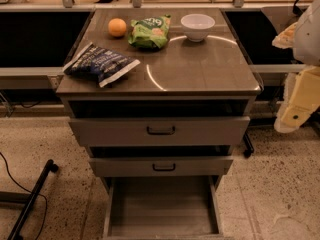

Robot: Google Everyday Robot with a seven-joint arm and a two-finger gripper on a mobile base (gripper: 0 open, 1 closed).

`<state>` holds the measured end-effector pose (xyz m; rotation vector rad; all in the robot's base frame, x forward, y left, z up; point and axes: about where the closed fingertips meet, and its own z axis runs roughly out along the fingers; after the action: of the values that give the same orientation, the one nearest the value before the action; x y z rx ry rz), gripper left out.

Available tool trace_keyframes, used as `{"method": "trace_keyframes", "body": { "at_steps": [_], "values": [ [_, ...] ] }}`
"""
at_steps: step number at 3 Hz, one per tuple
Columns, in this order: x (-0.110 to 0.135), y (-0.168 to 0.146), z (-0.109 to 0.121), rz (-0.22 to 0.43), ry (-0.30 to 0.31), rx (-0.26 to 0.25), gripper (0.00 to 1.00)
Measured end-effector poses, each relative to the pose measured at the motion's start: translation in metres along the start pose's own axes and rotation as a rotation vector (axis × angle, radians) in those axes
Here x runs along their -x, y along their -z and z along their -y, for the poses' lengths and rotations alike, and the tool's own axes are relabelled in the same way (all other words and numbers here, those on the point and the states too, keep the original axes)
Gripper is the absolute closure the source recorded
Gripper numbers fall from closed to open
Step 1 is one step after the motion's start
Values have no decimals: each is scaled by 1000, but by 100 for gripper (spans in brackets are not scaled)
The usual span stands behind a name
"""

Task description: Place blue chip bag into bottom drawer

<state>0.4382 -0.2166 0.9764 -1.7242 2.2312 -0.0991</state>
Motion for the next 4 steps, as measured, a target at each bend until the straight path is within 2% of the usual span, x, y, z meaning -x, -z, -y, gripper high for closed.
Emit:
{"method": "trace_keyframes", "body": {
  "at_steps": [3, 4],
  "values": [
    [5, -7, -2, -8, -11, 15, 0],
    [13, -12, 3, 13, -5, 14, 0]
  ]
}}
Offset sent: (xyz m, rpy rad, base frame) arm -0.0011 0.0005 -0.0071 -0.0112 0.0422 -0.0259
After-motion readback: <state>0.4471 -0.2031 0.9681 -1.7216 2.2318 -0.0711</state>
